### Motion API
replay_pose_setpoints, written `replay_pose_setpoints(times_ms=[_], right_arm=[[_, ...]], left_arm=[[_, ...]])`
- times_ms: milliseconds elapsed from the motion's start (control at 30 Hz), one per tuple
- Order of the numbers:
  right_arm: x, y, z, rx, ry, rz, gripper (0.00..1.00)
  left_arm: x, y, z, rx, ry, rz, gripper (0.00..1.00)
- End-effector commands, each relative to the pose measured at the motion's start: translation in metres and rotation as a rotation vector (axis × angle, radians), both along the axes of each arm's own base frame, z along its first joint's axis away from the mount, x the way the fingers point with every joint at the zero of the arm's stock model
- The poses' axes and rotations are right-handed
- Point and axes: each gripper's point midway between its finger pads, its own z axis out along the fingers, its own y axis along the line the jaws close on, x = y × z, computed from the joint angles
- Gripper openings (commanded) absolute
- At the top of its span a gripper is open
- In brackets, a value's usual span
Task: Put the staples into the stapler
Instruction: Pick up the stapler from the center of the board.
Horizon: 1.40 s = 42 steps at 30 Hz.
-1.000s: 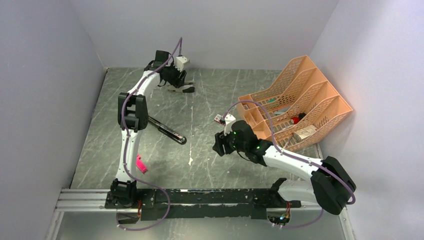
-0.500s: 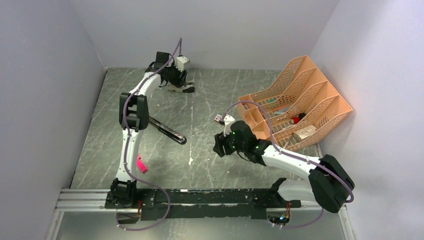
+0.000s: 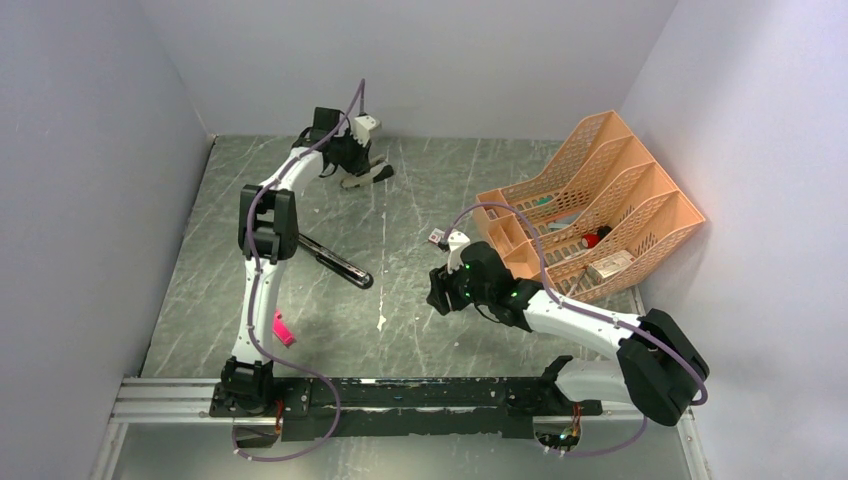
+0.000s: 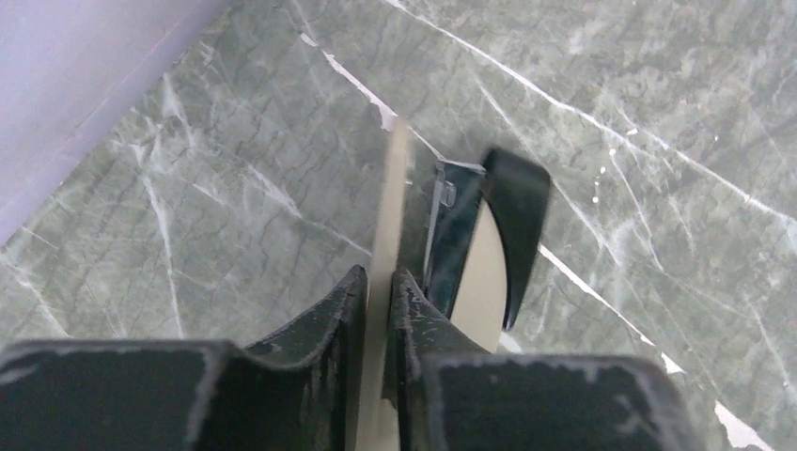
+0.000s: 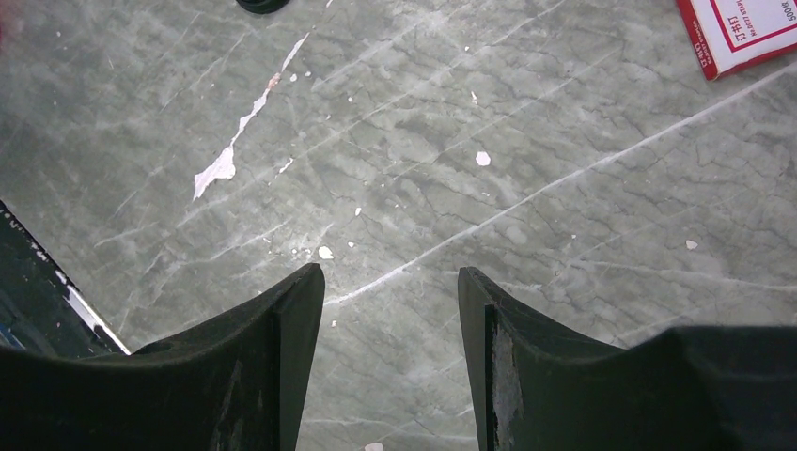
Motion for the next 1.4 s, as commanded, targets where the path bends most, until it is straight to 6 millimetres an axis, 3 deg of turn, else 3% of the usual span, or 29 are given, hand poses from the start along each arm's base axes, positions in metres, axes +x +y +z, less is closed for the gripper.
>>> replay_pose_setpoints(times_ms=[0,67,300,500,600,667,900,1167,1367], right_arm=[[0.0,0.002,0.005,0.008,-0.01,0.012,0.58],[0.0,0.002,0.005,0.008,-0.011,0.012,0.59],[0.003,0.0,0.015,0.038,-0.04,-0.019,0.58],[0.022,-0.014,0.052,0.143,-0.152,-0.199,0.59],[0.031,-0.023,0.073,0.209,-0.194,-0.307,0.59],[0.035,-0.026,0.086,0.253,-0.222,-0.345,0.59],[0.04,-0.027,0.118,0.353,-0.321,-0.35,0.6],[0.03,-0.013,0.156,0.43,-0.589,-0.135,0.62],[0.009,-0.009,0.169,0.402,-0.752,0.044,0.62]], left_arm=[[-0.014,-0.007,-0.001,-0.005,0.033,-0.02,0.13],[-0.017,-0.008,0.003,-0.016,0.037,-0.015,0.07],[-0.023,-0.01,0.035,-0.106,0.055,0.08,0.07],[-0.042,-0.017,0.091,-0.295,0.036,0.173,0.07],[-0.06,-0.018,0.104,-0.368,0.052,0.205,0.07],[-0.07,-0.02,0.122,-0.416,0.036,0.209,0.07],[-0.123,-0.039,0.142,-0.47,0.07,0.151,0.07],[-0.215,-0.098,0.151,-0.376,0.178,-0.008,0.07],[-0.28,-0.094,0.171,-0.355,0.24,-0.123,0.07]])
